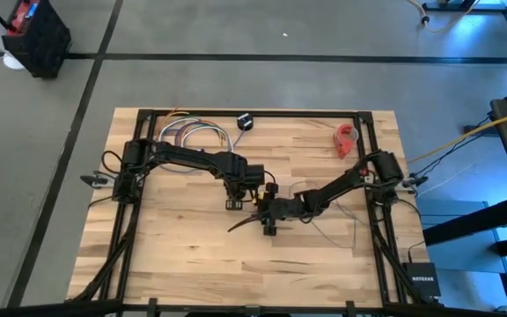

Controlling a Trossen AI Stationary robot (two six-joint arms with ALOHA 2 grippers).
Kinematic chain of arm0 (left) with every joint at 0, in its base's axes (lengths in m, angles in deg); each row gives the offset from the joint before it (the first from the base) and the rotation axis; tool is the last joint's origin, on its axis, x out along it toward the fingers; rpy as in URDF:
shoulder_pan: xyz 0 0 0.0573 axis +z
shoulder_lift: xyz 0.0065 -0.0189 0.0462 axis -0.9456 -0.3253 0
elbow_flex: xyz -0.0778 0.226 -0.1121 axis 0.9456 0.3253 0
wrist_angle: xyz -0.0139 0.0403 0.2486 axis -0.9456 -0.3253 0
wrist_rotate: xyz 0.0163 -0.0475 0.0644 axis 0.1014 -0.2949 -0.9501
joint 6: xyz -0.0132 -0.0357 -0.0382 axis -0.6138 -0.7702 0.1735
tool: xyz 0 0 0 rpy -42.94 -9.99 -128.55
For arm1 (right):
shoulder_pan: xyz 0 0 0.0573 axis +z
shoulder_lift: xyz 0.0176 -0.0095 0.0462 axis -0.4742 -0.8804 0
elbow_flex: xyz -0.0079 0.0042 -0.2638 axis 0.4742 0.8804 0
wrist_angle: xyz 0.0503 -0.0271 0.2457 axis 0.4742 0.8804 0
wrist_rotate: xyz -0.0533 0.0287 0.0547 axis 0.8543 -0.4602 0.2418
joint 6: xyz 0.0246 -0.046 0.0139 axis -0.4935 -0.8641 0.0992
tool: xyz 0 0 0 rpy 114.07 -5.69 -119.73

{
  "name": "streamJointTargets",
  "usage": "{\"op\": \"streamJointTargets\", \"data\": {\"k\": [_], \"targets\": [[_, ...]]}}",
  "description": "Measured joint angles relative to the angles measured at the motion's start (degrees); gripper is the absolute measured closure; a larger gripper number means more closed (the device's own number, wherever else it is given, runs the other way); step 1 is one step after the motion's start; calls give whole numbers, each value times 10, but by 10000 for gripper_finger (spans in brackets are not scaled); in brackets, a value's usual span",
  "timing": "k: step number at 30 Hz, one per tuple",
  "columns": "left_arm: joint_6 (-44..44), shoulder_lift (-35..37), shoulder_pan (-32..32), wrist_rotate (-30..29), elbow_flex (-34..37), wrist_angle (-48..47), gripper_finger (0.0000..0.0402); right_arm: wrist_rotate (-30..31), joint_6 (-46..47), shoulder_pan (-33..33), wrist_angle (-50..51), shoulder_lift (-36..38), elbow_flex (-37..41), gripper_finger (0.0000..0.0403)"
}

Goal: Coil cords
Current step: Put the spool with the coiled wire on the table

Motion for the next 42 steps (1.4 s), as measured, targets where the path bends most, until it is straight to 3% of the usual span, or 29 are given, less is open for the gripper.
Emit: {"op": "streamJointTargets", "data": {"k": [5,12,19,31,42], "targets": [[0,0,0,0,0,2,398,0,-15,-6,-4,-16,-13,251],[0,0,0,0,0,1,398,-9,-15,-12,39,-9,-15,389],[0,0,0,0,0,-1,398,63,6,39,167,26,-15,397],[-2,0,0,0,0,0,398,125,160,151,433,90,-10,397],[-2,0,0,0,0,0,398,147,385,273,508,218,132,400]]}}
